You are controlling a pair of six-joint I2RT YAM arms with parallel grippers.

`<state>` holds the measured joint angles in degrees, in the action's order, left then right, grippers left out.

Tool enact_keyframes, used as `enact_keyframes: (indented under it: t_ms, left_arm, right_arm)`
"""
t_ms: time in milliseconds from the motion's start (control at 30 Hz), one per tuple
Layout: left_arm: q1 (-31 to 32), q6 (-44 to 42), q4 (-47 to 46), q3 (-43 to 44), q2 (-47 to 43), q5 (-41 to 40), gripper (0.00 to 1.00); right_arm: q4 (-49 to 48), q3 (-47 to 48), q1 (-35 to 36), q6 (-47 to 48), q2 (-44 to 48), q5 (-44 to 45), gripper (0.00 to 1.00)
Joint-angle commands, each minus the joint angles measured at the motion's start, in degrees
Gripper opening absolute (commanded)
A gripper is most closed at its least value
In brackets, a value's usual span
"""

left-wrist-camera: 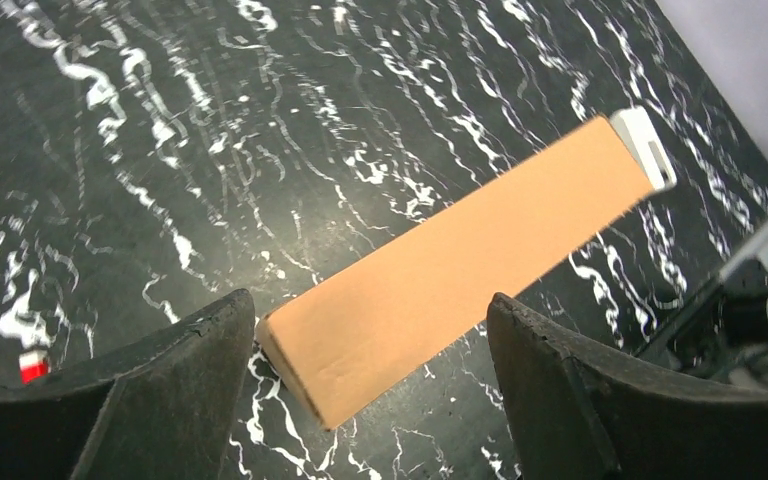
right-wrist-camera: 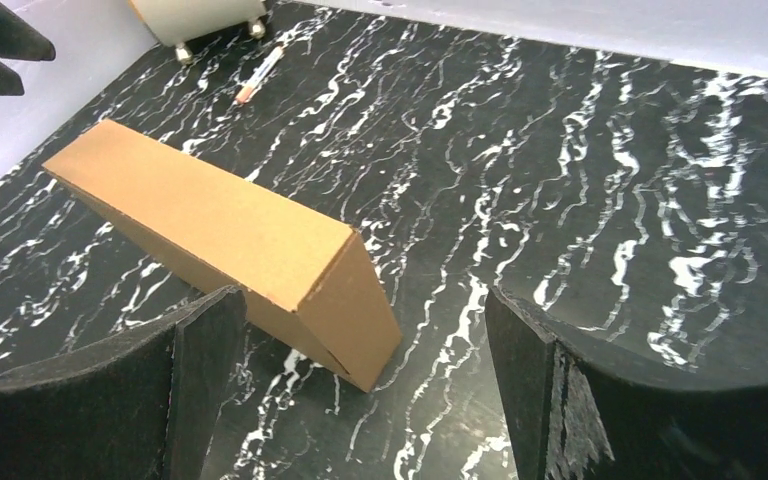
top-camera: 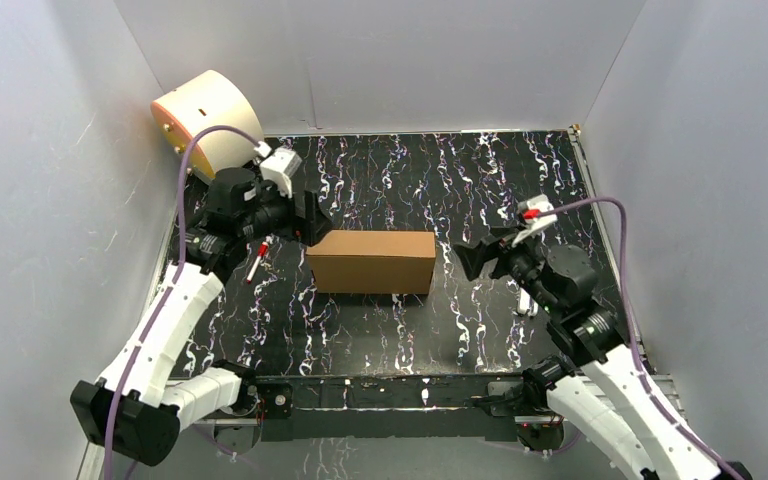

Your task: Fold the paper box

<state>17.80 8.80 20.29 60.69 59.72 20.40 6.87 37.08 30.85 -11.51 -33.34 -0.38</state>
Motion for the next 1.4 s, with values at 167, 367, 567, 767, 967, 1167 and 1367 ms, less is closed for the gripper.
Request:
enact_keyframes:
  t_ms: [167, 367, 567, 767, 967, 1167, 1367]
  left_arm:
    - [10.2, -23.9, 5.9, 11.8, 11.8, 9.6, 0.84]
    - [15.1, -36.1, 13.4, 18.6, 21.3, 12.5, 0.85]
    - [17.7, -41.4, 14.8, 18.5, 26.6, 10.2, 0.86]
    - [19.6, -43.6, 13.6, 15.7, 27.0, 11.3, 0.81]
    - [20.7, -45.6, 11.2, 14.5, 25.2, 9.9, 0.57]
    - [23.6, -50.2, 8.4, 13.3, 22.8, 2.8, 0.37]
    - [28.7, -57.1, -10.8, 4.7, 18.7, -12.4, 0.36]
  right_arm:
    - [6.4, 1.7, 0.2, 9.4, 13.7, 2.9, 0.99]
    - [10.2, 2.1, 0.2, 13.6, 16.5, 3.8, 0.98]
    - [10.7, 0.8, 0.2, 16.1, 17.5, 3.4, 0.99]
    - [9.6, -2.7, 0.2, 15.7, 18.3, 2.4, 0.99]
    - [9.8, -4.1, 0.2, 14.8, 20.8, 1.6, 0.99]
    - [10.0, -4.4, 0.1, 14.7, 21.9, 3.2, 0.99]
    - [10.1, -4.5, 0.2, 14.5, 21.8, 3.7, 0.99]
